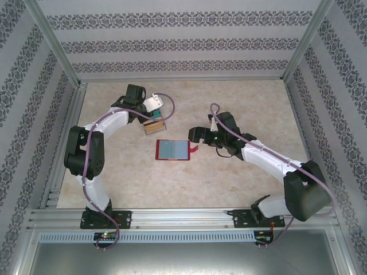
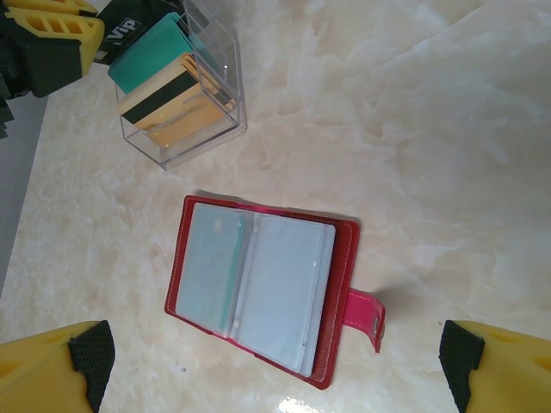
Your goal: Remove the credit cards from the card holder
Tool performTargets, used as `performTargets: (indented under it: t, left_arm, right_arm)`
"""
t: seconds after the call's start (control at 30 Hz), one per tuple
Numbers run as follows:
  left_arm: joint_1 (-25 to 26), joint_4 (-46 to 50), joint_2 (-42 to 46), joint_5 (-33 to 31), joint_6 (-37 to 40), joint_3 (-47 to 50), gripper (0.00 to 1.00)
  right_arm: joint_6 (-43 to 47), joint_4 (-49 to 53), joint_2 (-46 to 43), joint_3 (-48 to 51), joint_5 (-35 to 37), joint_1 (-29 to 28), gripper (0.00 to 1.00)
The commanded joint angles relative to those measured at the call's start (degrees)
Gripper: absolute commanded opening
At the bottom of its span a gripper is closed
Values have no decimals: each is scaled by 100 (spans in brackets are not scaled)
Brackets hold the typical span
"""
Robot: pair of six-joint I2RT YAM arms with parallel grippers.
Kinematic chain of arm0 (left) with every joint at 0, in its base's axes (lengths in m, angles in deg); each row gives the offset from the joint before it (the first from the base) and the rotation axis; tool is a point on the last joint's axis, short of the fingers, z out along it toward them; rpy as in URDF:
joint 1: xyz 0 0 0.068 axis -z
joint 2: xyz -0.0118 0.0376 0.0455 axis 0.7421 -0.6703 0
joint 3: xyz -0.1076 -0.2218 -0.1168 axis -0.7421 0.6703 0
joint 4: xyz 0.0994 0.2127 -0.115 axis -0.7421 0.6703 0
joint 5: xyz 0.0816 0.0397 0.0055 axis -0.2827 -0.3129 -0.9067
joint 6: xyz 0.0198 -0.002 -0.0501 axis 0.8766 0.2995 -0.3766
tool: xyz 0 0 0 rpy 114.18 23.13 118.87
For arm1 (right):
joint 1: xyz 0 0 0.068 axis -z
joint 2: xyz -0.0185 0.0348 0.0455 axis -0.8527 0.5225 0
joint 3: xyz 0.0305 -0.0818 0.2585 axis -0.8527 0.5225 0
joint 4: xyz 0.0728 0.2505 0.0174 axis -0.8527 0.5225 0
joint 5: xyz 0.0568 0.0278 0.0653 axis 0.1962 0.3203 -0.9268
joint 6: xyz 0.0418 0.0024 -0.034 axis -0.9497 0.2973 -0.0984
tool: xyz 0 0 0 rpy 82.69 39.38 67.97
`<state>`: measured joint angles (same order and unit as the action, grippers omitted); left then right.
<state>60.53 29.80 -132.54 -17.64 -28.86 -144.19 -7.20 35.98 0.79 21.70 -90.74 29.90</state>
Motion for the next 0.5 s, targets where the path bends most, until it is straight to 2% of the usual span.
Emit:
performTargets:
  t: [0.0, 0.47]
  left_arm:
    - [-96, 88, -107, -87, 109, -154, 25]
    - [-150, -161, -258, -393, -259, -246, 25]
  right_arm:
    - [-86, -8, 73, -176, -91, 22, 98]
    - [-118, 36, 100, -204, -139, 21, 98]
